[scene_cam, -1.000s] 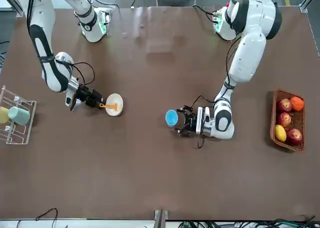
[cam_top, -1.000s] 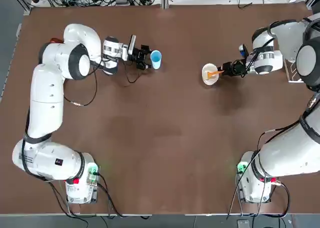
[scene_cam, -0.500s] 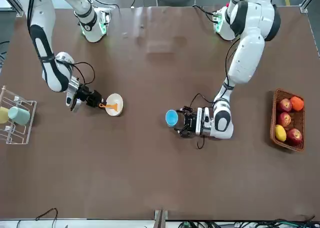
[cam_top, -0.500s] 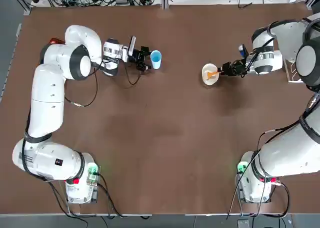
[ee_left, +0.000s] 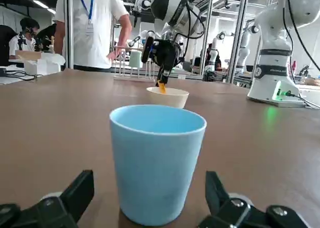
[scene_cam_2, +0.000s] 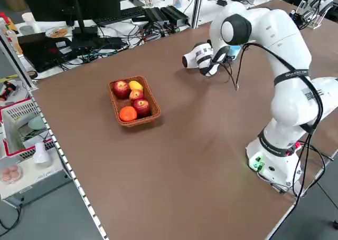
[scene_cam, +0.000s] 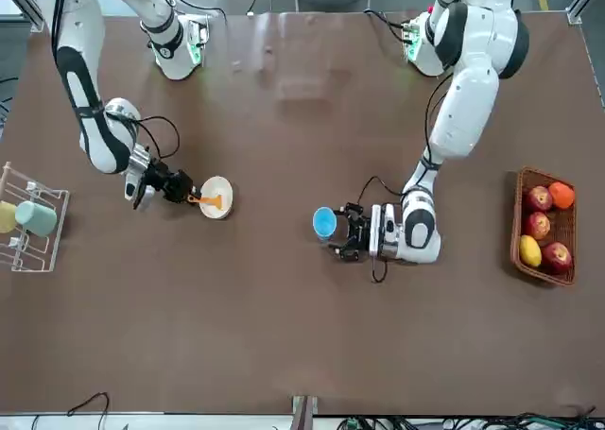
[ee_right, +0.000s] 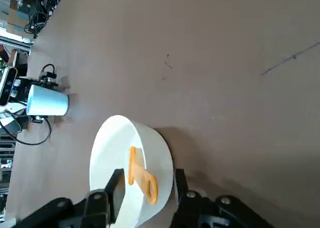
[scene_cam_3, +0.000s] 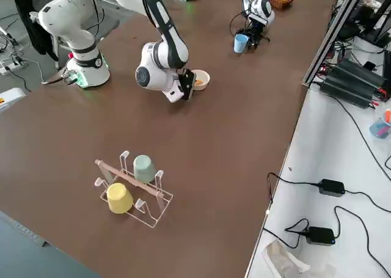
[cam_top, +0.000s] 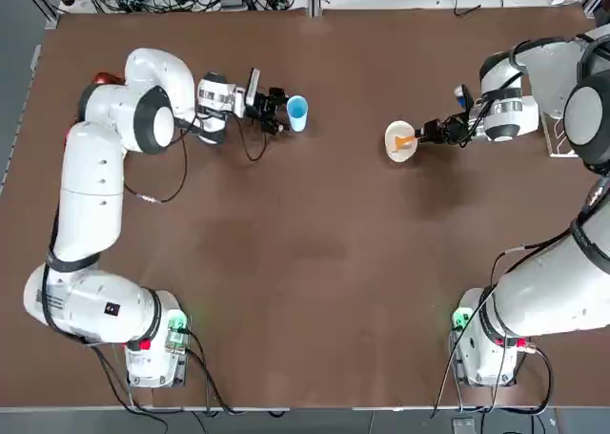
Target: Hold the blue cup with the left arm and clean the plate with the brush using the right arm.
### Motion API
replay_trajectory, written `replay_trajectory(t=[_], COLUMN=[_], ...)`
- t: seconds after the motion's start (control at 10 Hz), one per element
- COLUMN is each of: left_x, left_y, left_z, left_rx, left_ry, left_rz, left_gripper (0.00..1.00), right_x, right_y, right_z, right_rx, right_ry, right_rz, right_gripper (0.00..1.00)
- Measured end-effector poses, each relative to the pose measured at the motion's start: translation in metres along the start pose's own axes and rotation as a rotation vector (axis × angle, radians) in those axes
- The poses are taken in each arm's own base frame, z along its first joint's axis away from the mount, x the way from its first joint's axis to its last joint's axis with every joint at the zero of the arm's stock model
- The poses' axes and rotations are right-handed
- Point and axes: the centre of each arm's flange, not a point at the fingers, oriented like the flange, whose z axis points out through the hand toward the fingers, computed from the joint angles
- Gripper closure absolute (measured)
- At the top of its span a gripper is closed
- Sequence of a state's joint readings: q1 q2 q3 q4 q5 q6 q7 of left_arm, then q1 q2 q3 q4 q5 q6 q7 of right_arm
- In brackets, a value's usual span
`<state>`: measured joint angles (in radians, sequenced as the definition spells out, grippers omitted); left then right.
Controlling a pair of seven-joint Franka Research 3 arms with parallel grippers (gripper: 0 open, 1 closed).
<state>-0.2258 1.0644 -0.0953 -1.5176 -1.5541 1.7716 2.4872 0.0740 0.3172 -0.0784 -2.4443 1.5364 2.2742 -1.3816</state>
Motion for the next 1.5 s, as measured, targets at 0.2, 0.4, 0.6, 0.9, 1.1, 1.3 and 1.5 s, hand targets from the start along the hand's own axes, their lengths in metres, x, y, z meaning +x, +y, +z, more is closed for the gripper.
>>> replay_trajectory(t=[0.2, 0.4, 0.6, 0.9, 1.1, 1.3, 1.5], left_x=[0.001, 0.002, 0.002, 0.004, 0.004, 0.003, 0.002], left_y=[0.001, 0.003, 0.003, 0.004, 0.006, 0.006, 0.006], left_z=[0.010, 0.020, 0.023, 0.034, 0.040, 0.039, 0.039], left_rx=[0.001, -0.001, 0.004, 0.019, 0.018, 0.019, 0.018], left_ry=[0.007, 0.013, 0.019, 0.042, 0.043, 0.042, 0.043], left_rz=[-0.002, -0.004, -0.006, 0.017, 0.018, 0.017, 0.017], left_gripper=[0.01, 0.01, 0.01, 0.02, 0.05, 0.11, 0.26], right_x=[-0.001, -0.001, -0.001, -0.001, -0.001, -0.001, -0.001], right_y=[-0.001, -0.001, -0.001, -0.001, -0.001, -0.001, 0.000], right_z=[0.002, 0.003, 0.003, 0.002, 0.002, 0.002, 0.002], right_rx=[0.001, 0.001, 0.001, 0.000, 0.000, 0.000, -0.001], right_ry=[-0.006, -0.006, -0.006, -0.005, -0.004, -0.003, -0.003], right_rz=[-0.004, -0.004, -0.003, -0.002, -0.002, -0.001, -0.001], right_gripper=[0.54, 0.61, 0.64, 0.68, 0.70, 0.74, 0.76])
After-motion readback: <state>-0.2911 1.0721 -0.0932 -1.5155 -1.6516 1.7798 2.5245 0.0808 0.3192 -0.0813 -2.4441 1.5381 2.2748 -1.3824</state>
